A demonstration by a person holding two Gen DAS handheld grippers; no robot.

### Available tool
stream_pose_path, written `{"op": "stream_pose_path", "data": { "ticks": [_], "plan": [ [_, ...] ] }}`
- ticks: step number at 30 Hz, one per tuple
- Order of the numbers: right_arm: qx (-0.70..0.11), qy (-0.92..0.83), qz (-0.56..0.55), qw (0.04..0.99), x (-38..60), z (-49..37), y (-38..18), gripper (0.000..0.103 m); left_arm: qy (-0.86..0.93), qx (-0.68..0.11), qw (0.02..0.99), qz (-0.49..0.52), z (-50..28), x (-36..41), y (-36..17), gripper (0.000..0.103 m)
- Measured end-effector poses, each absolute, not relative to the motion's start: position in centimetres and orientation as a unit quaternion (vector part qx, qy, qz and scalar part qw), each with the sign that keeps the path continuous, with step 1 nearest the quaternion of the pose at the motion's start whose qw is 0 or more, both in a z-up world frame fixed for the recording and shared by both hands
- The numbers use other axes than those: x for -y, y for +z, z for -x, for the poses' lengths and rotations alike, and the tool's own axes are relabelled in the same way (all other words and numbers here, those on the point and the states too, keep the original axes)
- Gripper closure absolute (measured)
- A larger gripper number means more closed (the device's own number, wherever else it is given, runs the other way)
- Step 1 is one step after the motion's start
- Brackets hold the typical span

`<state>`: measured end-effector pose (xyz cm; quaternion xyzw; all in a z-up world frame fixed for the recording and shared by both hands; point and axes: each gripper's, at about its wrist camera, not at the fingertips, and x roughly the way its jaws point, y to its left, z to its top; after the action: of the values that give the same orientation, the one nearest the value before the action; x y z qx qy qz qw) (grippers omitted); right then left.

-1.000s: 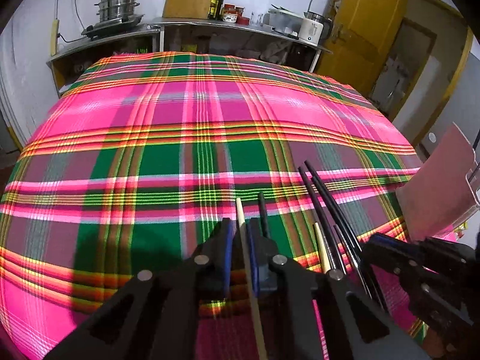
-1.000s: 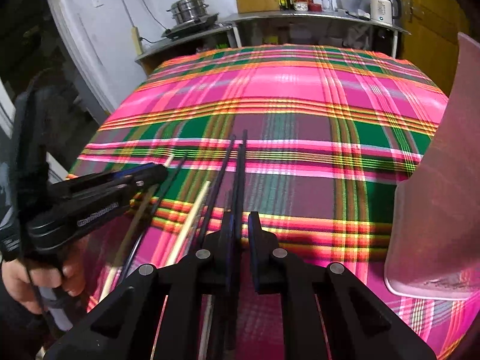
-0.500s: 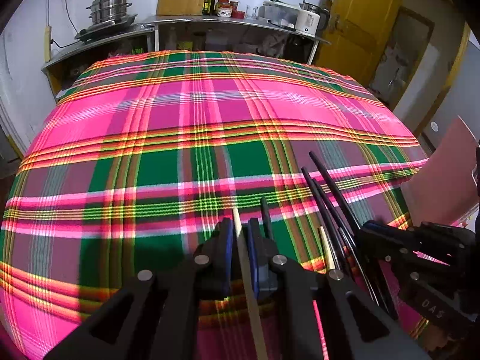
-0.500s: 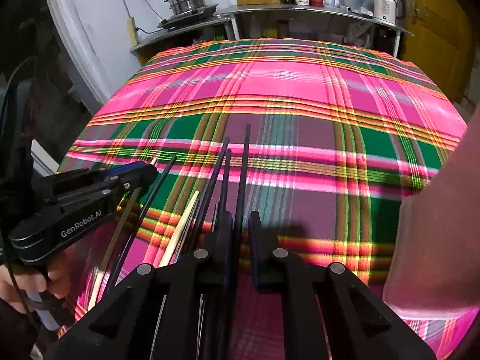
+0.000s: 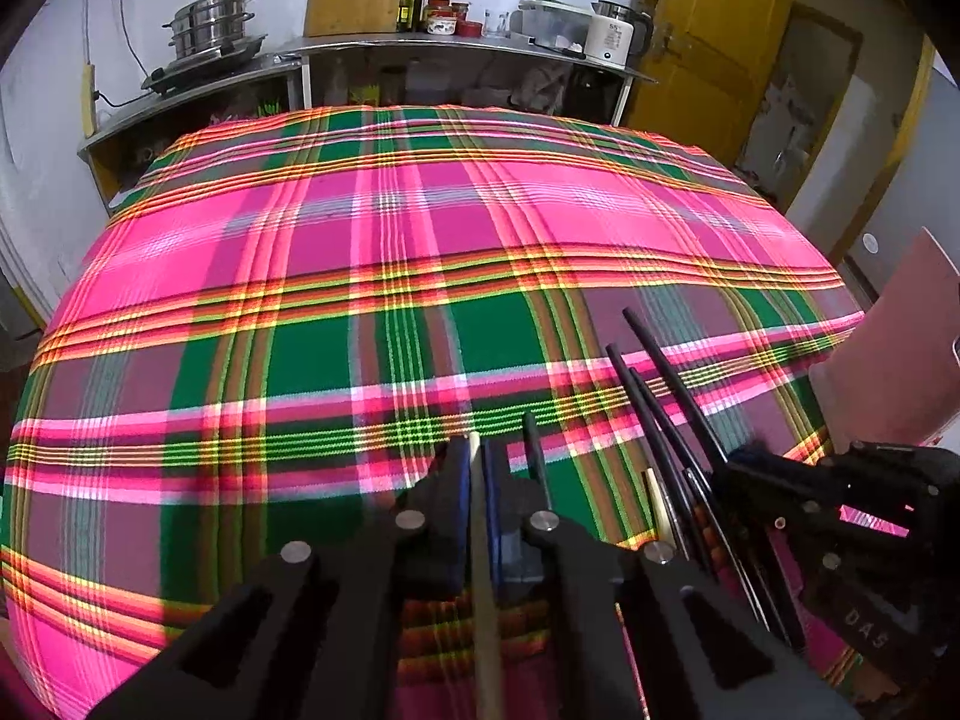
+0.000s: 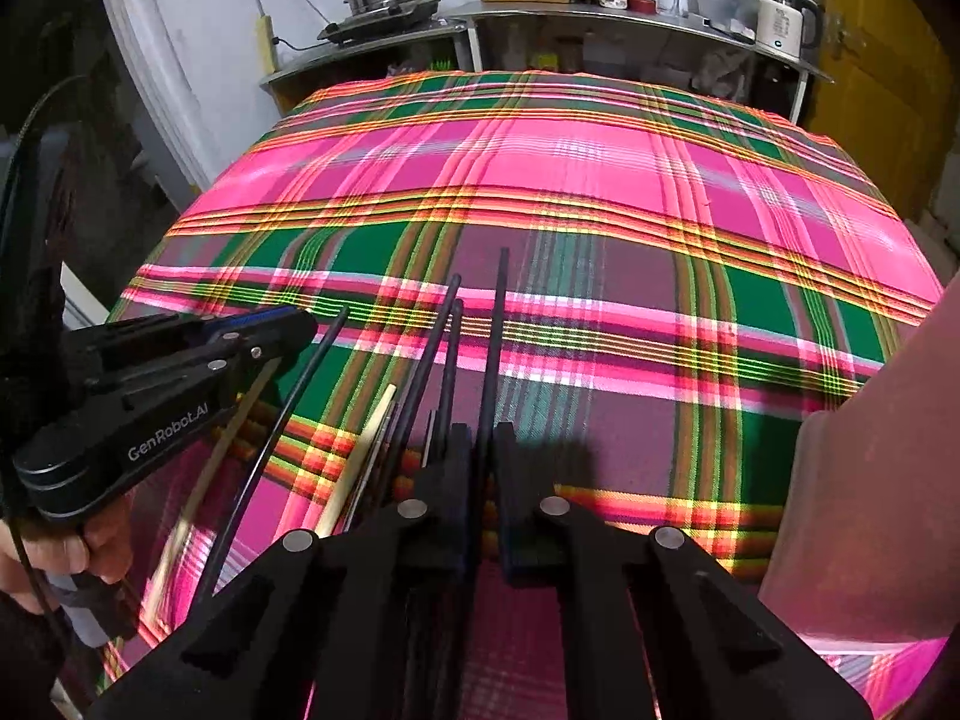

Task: Organize utensils
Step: 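Close the left tool on a light wooden chopstick while the right tool grasps a black chopstick, then lift both held chopsticks upright and carry them over the pink holder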

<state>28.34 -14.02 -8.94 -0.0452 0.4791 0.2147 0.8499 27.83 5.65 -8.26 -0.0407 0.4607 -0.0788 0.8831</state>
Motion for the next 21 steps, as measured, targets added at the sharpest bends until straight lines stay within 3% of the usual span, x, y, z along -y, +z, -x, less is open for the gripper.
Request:
{"op": "stream_pose_path", "data": {
  "ticks": [7, 21],
  "plan": [
    [-0.458, 0.231, 0.021, 0.858, 14.8, -26.9, -6.8, 0.097, -0.082, -0.452, 0.886, 0.065, -26.8, -6.4, -6.6, 0.098],
    [-0.378, 0.255, -0.003, 0.89, 17.5, -21.7, 0.9, 0.097, -0.104, -0.383, 0.916, 0.064, -21.1, -7.1, 2.8, 0.098]
  ]
}}
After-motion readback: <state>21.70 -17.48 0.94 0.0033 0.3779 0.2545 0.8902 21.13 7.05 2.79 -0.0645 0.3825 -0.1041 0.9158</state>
